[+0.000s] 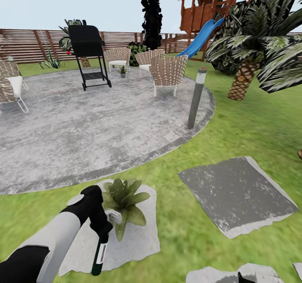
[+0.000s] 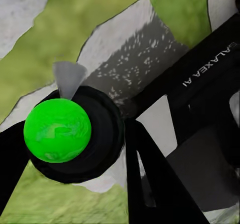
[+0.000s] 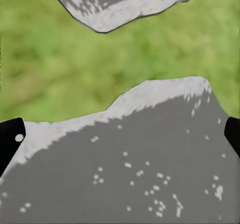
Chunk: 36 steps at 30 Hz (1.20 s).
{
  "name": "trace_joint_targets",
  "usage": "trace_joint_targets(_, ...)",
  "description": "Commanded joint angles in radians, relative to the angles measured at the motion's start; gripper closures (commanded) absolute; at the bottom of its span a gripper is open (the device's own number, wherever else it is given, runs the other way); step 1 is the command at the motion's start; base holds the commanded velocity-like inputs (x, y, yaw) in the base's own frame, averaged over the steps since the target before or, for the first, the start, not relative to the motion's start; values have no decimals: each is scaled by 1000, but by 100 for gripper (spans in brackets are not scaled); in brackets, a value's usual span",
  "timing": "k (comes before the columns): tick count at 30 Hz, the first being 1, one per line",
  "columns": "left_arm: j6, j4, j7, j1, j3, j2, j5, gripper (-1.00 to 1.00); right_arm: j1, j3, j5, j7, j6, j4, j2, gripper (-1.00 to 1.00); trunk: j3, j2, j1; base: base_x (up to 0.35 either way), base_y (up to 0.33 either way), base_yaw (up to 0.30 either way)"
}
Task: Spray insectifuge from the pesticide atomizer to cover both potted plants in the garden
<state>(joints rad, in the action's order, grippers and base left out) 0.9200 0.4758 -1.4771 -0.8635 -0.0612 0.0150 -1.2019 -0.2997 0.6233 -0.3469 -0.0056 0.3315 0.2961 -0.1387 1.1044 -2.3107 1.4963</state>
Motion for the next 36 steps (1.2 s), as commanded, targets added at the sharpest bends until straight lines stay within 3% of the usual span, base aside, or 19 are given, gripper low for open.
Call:
trace_joint_targets(1,9,1,-9,0,12,0,-6,100,-1,7,-11,-1,4,-2,0,-100,1,0,0,269,-152,278)
trace_joint_targets(3,7,1,-17,-1,26,-4,-6,100,-1,7,-11,-1,4,-2,0,-100,1,0,0,254,-64,278)
trace_joint_targets(5,6,2,-65,-12,25,-5,-8,100,-1,8,-11,-1,4,-2,0,-100,1,0,0,54,-12,146)
trace_joint_targets(6,-7,4,-94,-33,1,-6,-33,100,-1,8,-11,-1,4,-2,-1,-100,1,0,0,10,-2,26)
trace_joint_targets(7,-19,-15,-94,-135,-91,-5,-98,100,-1,8,-12,-1,3,-2,-2,-100,1,0,0,1,0,3)
trace_joint_targets(9,-24,-48,-94,-183,-105,-13,-107,100,-1,8,-12,-1,3,-2,-2,-100,1,0,0,1,0,1)
trace_joint_targets(12,-32,-149,-94,-267,-117,-45,-113,100,-1,8,-12,-1,3,-2,-3,-100,1,0,0,0,0,0)
trace_joint_targets(15,-34,-215,-94,-320,-119,-52,-115,100,-1,8,-12,-1,3,-2,-3,-100,1,0,0,0,0,0)
trace_joint_targets(23,-84,-277,-94,-338,-122,-48,-116,100,-1,9,-11,-1,4,-1,-2,-100,1,0,0,0,0,11)
trace_joint_targets(36,-84,-268,-94,-330,-120,-37,-122,100,-1,9,-11,-2,4,0,-1,-100,1,0,0,0,0,262)
